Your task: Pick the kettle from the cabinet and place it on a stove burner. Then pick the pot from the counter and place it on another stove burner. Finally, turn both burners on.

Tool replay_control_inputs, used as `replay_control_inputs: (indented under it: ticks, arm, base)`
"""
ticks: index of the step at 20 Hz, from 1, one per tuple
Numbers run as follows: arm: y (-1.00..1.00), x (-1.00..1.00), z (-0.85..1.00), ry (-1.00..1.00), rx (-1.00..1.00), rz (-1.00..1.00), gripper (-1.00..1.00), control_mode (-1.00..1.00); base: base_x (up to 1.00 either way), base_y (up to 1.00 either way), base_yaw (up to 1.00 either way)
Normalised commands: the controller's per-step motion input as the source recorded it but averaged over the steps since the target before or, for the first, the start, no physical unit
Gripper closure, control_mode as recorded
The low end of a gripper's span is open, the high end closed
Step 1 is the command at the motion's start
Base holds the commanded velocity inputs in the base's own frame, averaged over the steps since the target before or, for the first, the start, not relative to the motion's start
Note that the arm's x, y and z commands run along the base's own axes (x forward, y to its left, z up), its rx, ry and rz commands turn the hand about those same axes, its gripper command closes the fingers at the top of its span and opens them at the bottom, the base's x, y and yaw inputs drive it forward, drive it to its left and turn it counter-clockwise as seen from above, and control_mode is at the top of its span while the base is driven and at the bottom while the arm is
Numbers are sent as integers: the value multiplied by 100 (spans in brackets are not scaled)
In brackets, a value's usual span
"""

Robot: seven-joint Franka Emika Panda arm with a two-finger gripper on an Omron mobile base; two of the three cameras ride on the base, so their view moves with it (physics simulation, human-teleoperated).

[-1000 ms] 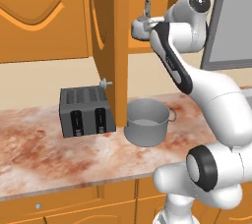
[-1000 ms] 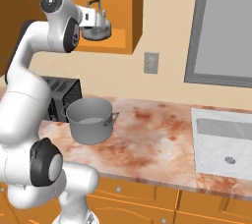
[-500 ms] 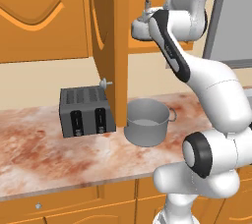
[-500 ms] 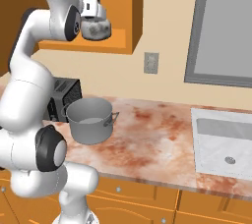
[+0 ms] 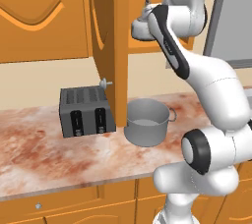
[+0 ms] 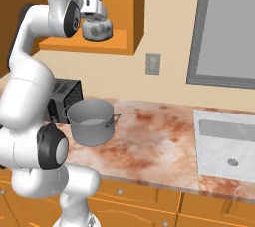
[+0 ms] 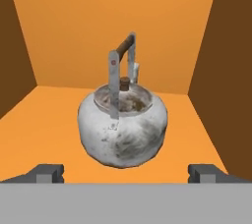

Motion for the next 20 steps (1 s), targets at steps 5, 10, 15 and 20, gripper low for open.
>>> replay_control_inputs:
  ticks: [5, 10, 15, 20]
  arm:
    - [8, 5, 13, 0, 0, 0, -100, -100]
    - [4, 5, 17, 0, 0, 0, -100, -100]
    - [1, 13, 12, 0, 0, 0, -100, -100]
    - [1, 13, 2, -1, 0, 0, -100, -100]
  base:
    - [0, 0, 0]
    - [0, 0, 0]
    - [0, 0, 0]
    - [0, 0, 0]
